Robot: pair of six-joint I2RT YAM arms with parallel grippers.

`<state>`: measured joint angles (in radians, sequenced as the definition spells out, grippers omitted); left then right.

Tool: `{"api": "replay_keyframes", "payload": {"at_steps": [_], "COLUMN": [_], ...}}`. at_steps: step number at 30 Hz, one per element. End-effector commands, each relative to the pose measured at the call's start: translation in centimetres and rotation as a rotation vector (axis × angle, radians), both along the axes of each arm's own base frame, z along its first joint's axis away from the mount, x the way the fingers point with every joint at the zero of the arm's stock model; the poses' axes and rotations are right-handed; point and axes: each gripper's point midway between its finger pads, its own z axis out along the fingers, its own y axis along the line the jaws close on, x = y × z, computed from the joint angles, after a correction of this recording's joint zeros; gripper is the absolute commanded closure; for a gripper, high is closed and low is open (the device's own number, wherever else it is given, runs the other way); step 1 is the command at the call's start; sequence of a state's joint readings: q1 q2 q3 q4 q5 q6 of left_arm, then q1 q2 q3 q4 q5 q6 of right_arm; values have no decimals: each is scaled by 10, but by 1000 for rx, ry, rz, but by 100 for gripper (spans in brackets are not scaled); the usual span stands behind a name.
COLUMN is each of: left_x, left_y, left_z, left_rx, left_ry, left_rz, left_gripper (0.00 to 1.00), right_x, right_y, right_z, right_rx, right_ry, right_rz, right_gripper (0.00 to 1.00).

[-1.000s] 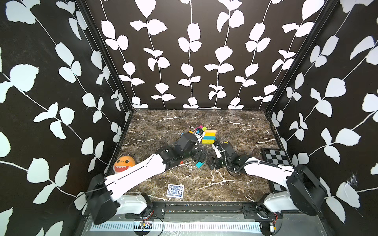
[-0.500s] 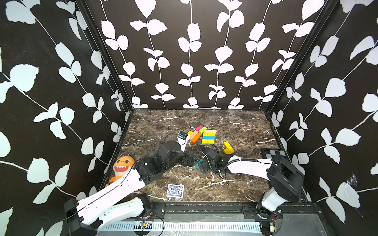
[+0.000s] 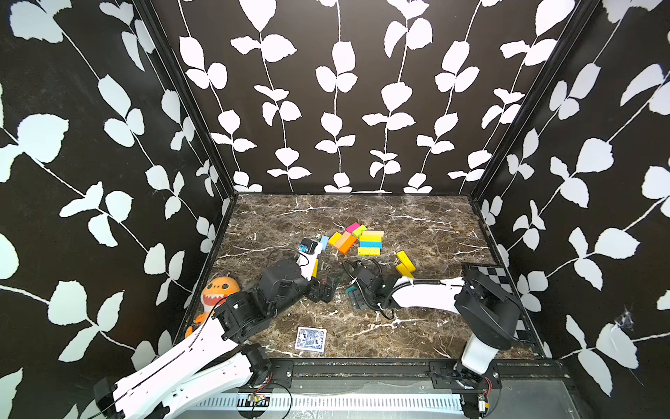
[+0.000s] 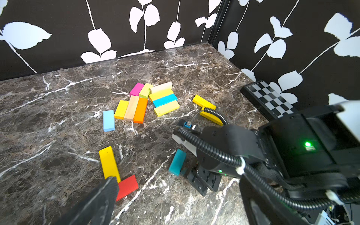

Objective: Assemble the letter h with building blocks
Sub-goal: Pick up the building block from the center of the board.

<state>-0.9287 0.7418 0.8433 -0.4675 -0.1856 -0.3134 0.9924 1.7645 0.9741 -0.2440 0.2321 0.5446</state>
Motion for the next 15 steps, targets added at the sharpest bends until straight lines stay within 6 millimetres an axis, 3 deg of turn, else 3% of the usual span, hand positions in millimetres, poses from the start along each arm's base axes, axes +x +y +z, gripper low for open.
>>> {"api": "replay_keyframes", "payload": {"at_steps": [1, 12, 15], "left_x": [-3, -6, -4], "left_y": [11, 20, 30], "left_z": [-8, -13, -12], "left_rx": [31, 2, -4], "left_ry": [0, 5, 1], "left_rz": [19, 55, 102], "left_gripper": [1, 1, 1], "right_x": [11, 16, 12], "right_y": [12, 19, 24], "right_z": [10, 51, 54], "right_rx": [38, 157, 188], "right_ry": [-38, 6, 59], "right_rz": [-59, -265, -313], "right_gripper": [10, 2, 1]}}
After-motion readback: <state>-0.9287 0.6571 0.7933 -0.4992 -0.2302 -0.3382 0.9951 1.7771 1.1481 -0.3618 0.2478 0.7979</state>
